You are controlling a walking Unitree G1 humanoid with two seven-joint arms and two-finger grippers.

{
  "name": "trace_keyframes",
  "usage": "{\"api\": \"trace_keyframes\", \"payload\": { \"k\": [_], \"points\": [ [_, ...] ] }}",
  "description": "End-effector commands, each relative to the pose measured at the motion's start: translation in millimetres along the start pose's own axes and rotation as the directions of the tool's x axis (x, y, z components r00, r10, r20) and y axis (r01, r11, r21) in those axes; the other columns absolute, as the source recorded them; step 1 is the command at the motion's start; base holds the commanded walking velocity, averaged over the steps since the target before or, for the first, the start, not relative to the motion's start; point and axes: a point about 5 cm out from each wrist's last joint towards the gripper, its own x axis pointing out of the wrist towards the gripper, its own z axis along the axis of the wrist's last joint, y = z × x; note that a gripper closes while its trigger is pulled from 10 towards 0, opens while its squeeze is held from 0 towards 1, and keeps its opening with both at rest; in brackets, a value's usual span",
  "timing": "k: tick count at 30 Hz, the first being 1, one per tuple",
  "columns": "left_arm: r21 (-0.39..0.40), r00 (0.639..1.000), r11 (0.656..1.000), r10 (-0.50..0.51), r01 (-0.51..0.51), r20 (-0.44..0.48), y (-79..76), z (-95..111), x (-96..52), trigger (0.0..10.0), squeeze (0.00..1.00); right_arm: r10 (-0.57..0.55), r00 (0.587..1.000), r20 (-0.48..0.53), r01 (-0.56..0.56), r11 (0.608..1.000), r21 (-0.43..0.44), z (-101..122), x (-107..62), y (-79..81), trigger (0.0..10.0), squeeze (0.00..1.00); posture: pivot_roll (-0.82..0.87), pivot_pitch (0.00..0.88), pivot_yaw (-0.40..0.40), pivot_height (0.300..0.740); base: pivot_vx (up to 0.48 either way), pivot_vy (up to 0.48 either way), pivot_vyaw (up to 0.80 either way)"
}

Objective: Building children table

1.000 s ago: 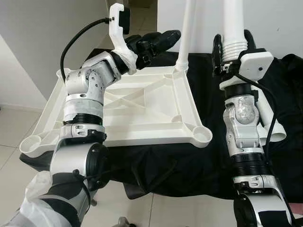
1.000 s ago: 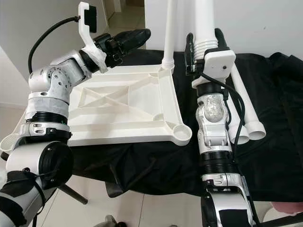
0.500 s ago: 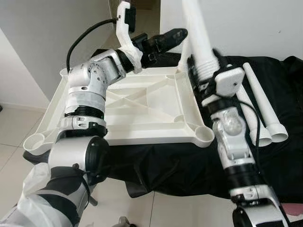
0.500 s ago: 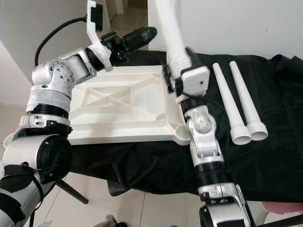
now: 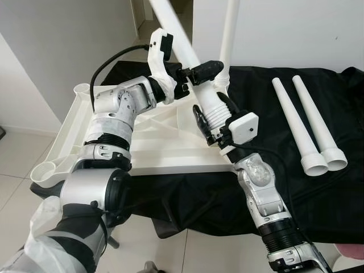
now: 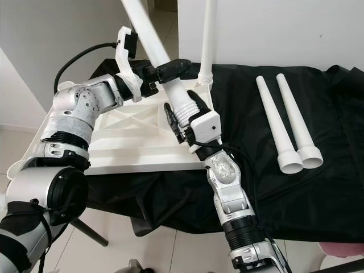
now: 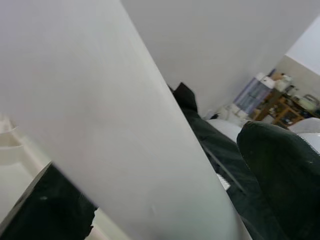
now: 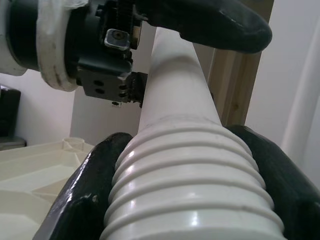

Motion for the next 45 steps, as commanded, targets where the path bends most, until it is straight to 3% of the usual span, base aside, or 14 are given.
{"api": "trace_keyframes", "payload": {
  "k": [1, 8, 13, 17, 18, 19, 20, 33, 34, 35, 36, 37, 38, 45],
  "points": [
    [0.024, 0.999, 0.999, 0.043, -0.043, -0.019, 4.0, 0.6, -0.3, 10.0, 0.0, 0.028, 1.0, -0.01, -0.028, 1.0, 0.011, -3.0, -4.0, 7.8, 10.0, 0.0, -0.1, 0.028, 0.114, 0.74, 0.0, 0.0, 0.0],
    [0.058, 0.978, 0.977, 0.206, -0.205, -0.01, 23.3, 17.2, -10.3, 10.0, 0.0, 0.088, 0.99, -0.114, -0.085, 0.996, 0.032, -23.7, -30.5, 19.7, 10.0, 0.0, -0.1, 0.016, 0.118, 0.74, 0.0, 0.0, 0.0],
    [0.101, 0.963, 0.958, 0.27, -0.27, 0.013, 29.6, 33.3, -16.5, 10.0, 0.0, 0.114, 0.983, -0.144, -0.109, 0.993, 0.039, -28.7, -38.0, 24.7, 10.0, 0.0, -0.09, 0.014, 0.117, 0.74, 0.0, 0.0, 0.0],
    [0.087, 0.958, 0.954, 0.285, -0.287, 0.034, 30.8, 37.5, -17.7, 10.0, 0.0, 0.115, 0.982, -0.15, -0.11, 0.993, 0.037, -30.2, -38.6, 25.3, 10.0, 0.0, -0.1, 0.002, 0.117, 0.74, 0.0, 0.0, 0.0],
    [0.06, 0.955, 0.953, 0.293, -0.296, 0.05, 31.6, 38.2, -17.7, 3.3, 0.0, 0.115, 0.981, -0.154, -0.11, 0.993, 0.036, -30.9, -39.0, 26.3, 10.0, 0.0, -0.1, 0.0, 0.116, 0.74, 0.0, 0.0, 0.0],
    [0.06, 0.955, 0.953, 0.293, -0.296, 0.05, 31.6, 38.2, -17.7, 3.3, 0.0, 0.115, 0.981, -0.154, -0.11, 0.993, 0.036, -30.9, -39.0, 26.3, 10.0, 0.0, -0.1, 0.0, 0.116, 0.74, 0.0, 0.0, 0.0],
    [0.018, 0.954, 0.956, 0.292, -0.293, 0.064, 31.9, 34.7, -16.1, 0.0, 0.0, 0.11, 0.981, -0.161, -0.105, 0.994, 0.037, -32.3, -40.0, 26.9, 10.0, 0.0, -0.11, 0.0, 0.112, 0.74, 0.0, 0.0, 0.0],
    [-0.047, 0.95, 0.956, 0.292, -0.289, 0.107, 32.7, 35.1, -13.9, 0.0, 0.0, 0.078, 0.979, -0.186, -0.062, 0.994, 0.094, -36.3, -43.9, 27.4, 10.0, 0.0, -0.1, 0.0, 0.094, 0.74, 0.0, 0.0, 0.0],
    [-0.051, 0.949, 0.955, 0.297, -0.293, 0.11, 33.2, 35.5, -14.2, 0.0, 0.0, 0.065, 0.98, -0.189, -0.047, 0.994, 0.101, -36.4, -44.7, 26.5, 10.0, 0.64, -0.1, 0.0, 0.093, 0.74, 0.0, 0.0, 0.0],
    [-0.051, 0.949, 0.955, 0.297, -0.293, 0.11, 33.2, 35.5, -14.2, 0.0, 0.0, 0.065, 0.98, -0.189, -0.047, 0.994, 0.101, -36.4, -44.7, 26.5, 10.0, 0.64, -0.1, 0.0, 0.093, 0.74, 0.0, 0.0, 0.0],
    [-0.051, 0.947, 0.954, 0.3, -0.296, 0.114, 33.7, 36.6, -15.0, 0.0, 0.0, 0.04, 0.98, -0.192, -0.016, 0.991, 0.129, -36.4, -45.6, 23.9, 10.0, 1.0, -0.1, 0.0, 0.09, 0.74, 0.0, 0.0, 0.0],
    [-0.051, 0.947, 0.954, 0.3, -0.296, 0.114, 33.7, 36.6, -15.0, 0.0, 0.0, 0.04, 0.98, -0.192, -0.016, 0.991, 0.129, -36.4, -45.6, 23.9, 10.0, 1.0, -0.1, 0.0, 0.09, 0.74, 0.0, 0.0, 0.0],
    [-0.045, 0.946, 0.953, 0.302, -0.299, 0.115, 34.2, 37.4, -15.7, 10.0, 0.0, 0.019, 0.981, -0.194, 0.011, 0.988, 0.153, -36.2, -46.2, 21.3, 10.0, 1.0, -0.1, 0.002, 0.086, 0.74, 0.0, 0.0, 0.0],
    [-0.037, 0.942, 0.955, 0.295, -0.293, 0.158, 32.9, 49.8, -19.1, 10.0, 0.0, -0.035, 0.98, -0.197, 0.066, 0.985, 0.156, -35.7, -47.5, 12.1, 10.0, 1.0, -0.1, 0.007, 0.081, 0.74, 0.0, 0.0, 0.0]
  ]
}}
